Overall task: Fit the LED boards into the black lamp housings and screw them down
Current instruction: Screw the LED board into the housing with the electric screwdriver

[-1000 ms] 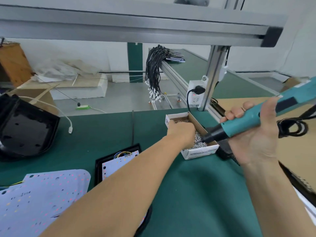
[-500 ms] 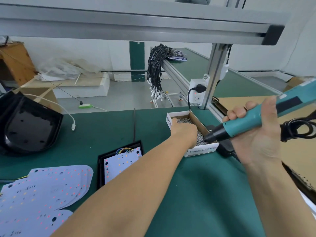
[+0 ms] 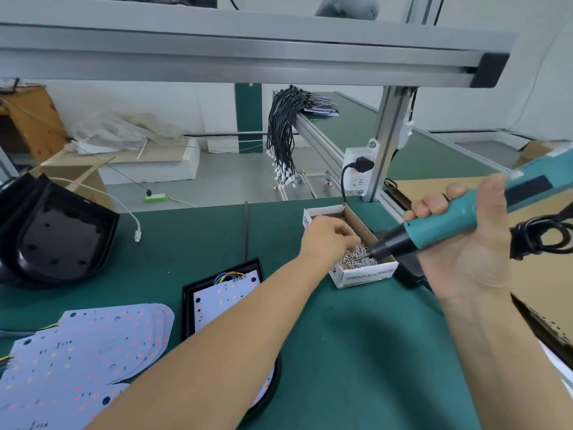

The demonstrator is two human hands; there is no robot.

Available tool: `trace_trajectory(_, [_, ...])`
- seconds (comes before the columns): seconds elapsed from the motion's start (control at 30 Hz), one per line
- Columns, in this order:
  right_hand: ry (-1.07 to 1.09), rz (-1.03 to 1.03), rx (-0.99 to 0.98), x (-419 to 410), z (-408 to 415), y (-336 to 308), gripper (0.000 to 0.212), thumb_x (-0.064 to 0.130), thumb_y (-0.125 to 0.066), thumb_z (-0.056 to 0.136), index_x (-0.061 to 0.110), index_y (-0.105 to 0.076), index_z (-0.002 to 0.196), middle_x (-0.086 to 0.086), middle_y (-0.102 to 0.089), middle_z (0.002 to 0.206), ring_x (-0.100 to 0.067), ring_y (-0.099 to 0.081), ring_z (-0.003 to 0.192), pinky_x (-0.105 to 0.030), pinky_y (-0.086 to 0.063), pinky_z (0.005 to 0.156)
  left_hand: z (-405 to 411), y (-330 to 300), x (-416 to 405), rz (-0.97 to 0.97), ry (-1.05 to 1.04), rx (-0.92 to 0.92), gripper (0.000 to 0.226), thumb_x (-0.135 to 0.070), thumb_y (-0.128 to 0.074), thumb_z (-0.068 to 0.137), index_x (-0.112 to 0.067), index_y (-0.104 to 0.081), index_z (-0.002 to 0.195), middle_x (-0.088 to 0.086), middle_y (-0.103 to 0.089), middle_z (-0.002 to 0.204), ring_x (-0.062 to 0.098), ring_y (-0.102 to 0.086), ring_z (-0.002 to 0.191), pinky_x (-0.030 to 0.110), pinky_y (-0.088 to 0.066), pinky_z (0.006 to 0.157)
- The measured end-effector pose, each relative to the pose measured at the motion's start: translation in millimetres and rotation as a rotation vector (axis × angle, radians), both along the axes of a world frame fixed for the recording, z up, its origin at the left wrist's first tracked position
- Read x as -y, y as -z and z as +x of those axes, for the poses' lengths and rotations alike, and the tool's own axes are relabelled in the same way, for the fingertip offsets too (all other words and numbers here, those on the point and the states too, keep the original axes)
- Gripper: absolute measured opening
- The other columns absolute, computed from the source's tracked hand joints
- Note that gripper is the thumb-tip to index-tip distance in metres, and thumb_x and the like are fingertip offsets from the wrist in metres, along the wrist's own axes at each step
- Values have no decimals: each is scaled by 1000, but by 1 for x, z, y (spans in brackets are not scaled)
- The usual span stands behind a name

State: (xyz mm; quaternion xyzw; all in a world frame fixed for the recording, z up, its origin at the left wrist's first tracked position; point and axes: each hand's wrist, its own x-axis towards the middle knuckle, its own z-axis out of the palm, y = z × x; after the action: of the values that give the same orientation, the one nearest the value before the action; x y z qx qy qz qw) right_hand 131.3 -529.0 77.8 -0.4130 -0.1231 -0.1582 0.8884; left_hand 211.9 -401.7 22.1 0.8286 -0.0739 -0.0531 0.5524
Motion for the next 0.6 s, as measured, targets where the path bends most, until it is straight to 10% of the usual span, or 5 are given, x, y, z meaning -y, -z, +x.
trace_trajectory(0.23, [-95, 69, 46, -14, -7, -4, 60, 62, -82, 48, 21, -49, 76, 6, -48, 67, -14, -47, 64, -28, -46, 72, -51, -18, -71, -753, -34, -384, 14, 7, -62, 85, -4, -70, 88, 7, -72, 73, 10, -64, 57, 18, -54, 56])
trace_trajectory(0.6, [-367, 101, 82, -102, -21, -10, 61, 62, -80, 49, 21, -47, 80, 5, -46, 69, -15, -45, 66, -27, -46, 72, -132, -19, -164, -1029, -161, -400, 7, -6, -63, 72, -10, -67, 77, 12, -74, 91, 20, -72, 73, 26, -58, 61])
